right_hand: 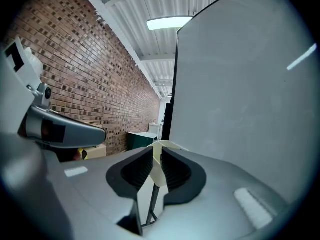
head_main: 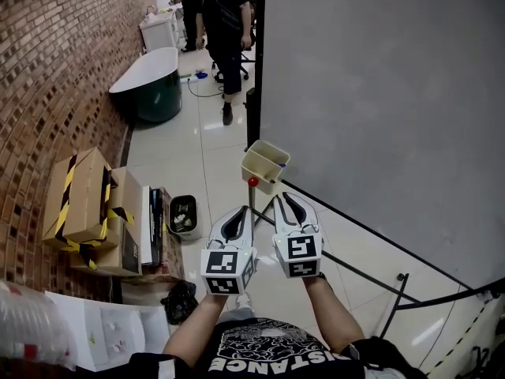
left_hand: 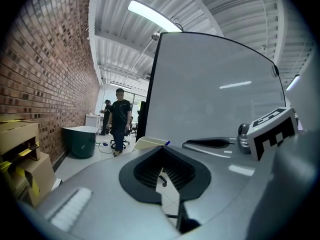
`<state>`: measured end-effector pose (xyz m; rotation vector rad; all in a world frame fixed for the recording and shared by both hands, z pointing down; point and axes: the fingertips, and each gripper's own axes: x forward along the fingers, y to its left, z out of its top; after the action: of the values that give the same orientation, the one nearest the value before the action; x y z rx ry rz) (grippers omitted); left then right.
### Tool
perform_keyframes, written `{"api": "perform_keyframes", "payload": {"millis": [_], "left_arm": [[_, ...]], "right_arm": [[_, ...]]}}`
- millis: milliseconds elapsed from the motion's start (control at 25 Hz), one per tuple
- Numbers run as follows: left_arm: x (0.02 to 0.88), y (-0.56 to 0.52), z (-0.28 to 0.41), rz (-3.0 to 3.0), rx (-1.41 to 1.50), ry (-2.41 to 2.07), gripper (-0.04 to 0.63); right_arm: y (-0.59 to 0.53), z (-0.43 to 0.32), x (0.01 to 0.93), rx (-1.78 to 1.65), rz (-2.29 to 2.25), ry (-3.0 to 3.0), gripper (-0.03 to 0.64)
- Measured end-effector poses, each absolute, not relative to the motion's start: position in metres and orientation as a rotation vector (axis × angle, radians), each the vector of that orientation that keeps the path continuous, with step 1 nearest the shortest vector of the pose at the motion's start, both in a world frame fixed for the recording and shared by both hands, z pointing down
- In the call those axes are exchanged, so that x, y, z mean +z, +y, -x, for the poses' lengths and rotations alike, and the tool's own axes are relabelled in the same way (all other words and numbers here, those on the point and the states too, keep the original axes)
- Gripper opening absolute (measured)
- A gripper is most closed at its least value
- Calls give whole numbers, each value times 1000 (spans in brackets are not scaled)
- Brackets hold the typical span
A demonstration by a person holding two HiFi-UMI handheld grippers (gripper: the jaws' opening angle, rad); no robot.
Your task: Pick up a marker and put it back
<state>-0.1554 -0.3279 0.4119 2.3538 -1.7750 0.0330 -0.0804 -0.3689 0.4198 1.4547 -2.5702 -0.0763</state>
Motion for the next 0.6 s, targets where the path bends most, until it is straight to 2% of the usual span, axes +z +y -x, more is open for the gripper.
{"api": "perform_keyframes", "payload": {"millis": [440,600], "left_arm": [[404,-269,130,-2353,12,-1806,6],[405,-250,121,-2341,5,-1816,6]], "right_arm": [[-297,63,389,-111,-1434,-2665,28],[-272,57,387,-103,-1415,-2701,0]]}}
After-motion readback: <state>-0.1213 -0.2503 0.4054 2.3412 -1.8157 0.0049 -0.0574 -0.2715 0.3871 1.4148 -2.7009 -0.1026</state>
